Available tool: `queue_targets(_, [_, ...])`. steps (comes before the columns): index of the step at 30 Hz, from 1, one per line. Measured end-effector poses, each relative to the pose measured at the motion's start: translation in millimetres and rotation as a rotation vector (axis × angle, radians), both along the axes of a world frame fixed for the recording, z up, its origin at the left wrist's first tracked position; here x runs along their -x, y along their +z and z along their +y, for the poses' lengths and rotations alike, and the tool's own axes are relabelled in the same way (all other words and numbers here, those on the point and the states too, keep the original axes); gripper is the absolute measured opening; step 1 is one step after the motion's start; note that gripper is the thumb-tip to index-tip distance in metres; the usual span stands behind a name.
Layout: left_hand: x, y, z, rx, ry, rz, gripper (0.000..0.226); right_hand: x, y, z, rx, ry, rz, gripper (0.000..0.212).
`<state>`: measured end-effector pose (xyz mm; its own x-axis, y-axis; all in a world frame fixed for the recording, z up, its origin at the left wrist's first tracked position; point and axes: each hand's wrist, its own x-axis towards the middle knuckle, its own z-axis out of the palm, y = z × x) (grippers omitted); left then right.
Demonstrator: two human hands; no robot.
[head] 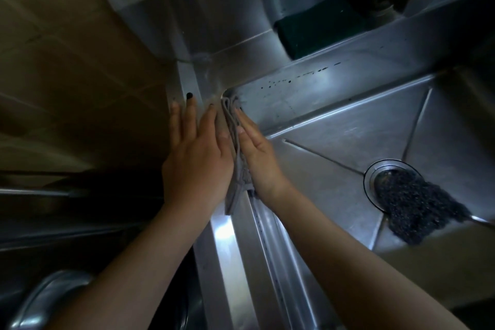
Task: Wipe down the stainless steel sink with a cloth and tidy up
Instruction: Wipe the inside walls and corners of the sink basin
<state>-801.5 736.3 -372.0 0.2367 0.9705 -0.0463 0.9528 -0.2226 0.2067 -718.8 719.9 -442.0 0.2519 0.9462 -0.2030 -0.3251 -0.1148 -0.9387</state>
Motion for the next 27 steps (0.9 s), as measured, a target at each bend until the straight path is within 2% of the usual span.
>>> queue_targets(6, [-0.1,-0.5,0.7,-0.018,-0.016,0.02,0.049,0.8,-15.7,5.1,0.027,-0.025,-0.064,0.039])
queue_targets(15, [-1.1,0.1,1.2,-0.025,-0.006,0.034,0.049,1.0,-27.6,6.2,0.04,-0.032,0.009,0.043])
queue_targets(27, [-0.9,0.7,1.7,-0.039,-0.025,0.04,0.048,-1.3,-93.6,7.7,0.228,0.009,-0.024,0.043])
